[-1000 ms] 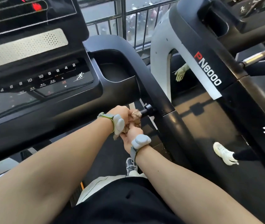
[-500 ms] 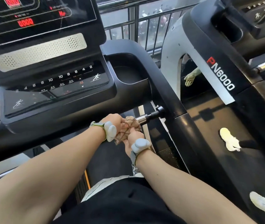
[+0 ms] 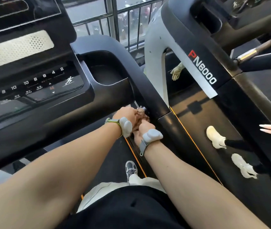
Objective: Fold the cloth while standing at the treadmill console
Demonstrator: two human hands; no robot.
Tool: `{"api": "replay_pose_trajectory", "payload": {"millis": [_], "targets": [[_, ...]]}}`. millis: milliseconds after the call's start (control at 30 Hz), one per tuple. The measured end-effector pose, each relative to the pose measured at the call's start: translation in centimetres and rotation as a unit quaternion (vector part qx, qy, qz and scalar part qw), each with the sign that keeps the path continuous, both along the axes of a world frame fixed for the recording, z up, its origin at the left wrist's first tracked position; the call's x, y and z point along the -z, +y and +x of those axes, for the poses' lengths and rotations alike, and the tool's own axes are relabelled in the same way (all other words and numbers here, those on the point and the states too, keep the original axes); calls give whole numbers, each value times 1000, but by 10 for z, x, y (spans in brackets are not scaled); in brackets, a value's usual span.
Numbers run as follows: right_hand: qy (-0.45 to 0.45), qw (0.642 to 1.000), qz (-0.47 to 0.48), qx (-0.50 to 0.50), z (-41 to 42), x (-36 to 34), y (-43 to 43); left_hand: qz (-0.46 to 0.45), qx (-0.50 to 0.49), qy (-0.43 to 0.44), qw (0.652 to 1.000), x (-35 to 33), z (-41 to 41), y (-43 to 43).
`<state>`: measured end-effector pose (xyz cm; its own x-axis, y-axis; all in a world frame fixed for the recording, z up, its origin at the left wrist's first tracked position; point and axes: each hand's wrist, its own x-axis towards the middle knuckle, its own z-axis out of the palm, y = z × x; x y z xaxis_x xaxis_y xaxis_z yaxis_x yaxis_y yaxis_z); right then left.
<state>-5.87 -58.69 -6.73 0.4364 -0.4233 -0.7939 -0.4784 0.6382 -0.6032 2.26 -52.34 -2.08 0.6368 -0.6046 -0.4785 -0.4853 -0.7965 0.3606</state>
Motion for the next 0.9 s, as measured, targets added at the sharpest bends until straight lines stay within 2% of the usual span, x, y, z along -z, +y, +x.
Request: {"api": "replay_pose_trajectory", "payload": {"millis": [67, 200, 433, 633, 767, 900], "targets": [[-15, 1000, 11, 24, -5, -13, 0, 2, 4, -8, 1000, 1, 0, -5], [-64, 986, 113, 106, -6, -11, 15, -11, 2, 35, 999, 2, 6, 5], [-65, 977, 140, 148, -5, -11, 62, -18, 5, 71, 997, -3, 11, 35], [-23, 995, 90, 17, -8, -7, 97, 41, 12, 51, 998, 3, 20, 83], [-74, 986, 147, 19, -13, -14, 114, 43, -27, 75, 996, 7, 21, 117], [-82, 986, 142, -14, -15, -12, 114, 56, -43, 97, 993, 5, 22, 128]]}}
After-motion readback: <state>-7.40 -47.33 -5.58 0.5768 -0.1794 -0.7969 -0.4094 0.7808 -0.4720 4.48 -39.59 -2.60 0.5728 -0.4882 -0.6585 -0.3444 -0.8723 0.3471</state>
